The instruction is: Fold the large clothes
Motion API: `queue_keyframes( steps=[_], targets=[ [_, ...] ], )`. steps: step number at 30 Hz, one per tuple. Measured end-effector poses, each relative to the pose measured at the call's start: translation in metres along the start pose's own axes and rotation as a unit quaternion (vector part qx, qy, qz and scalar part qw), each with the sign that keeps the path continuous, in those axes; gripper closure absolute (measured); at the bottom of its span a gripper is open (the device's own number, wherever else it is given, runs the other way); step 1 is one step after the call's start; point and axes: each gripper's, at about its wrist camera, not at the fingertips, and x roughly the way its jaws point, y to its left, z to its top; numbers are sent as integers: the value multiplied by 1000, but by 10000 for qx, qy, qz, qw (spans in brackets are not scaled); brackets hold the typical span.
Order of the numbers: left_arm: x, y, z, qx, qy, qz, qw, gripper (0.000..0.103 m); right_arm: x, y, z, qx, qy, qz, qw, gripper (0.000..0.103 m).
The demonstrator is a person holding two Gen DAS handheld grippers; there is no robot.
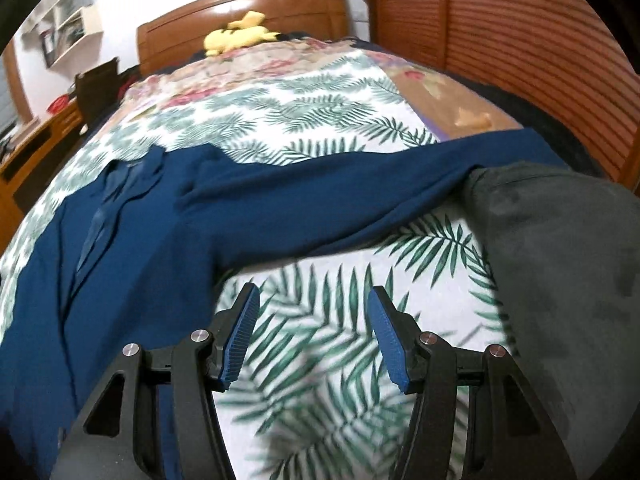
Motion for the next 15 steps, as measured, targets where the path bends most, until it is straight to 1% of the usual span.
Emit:
queue_keyframes(
  steps=[6, 9, 12, 13, 15],
  targets=[
    [5, 1, -2, -11, 106, -12, 9999, 60, 39, -17, 20, 387, 184, -21, 9991, 46],
    [9, 1, -2, -19, 157, -22, 9999, 60, 52, -25, 31, 630, 196, 2, 9978, 46],
    [10, 1, -3, -20, 192, -21, 9998, 60, 64, -34, 39, 925, 257, -37, 9954, 46],
    [11, 1, -4, -18, 197, -21, 9998, 60, 70, -38, 41, 1043, 315, -123, 9940, 46],
    [12, 1, -4, -15, 203, -25, 9998, 60, 80, -46, 42, 1312, 439, -154, 9903, 46]
  ],
)
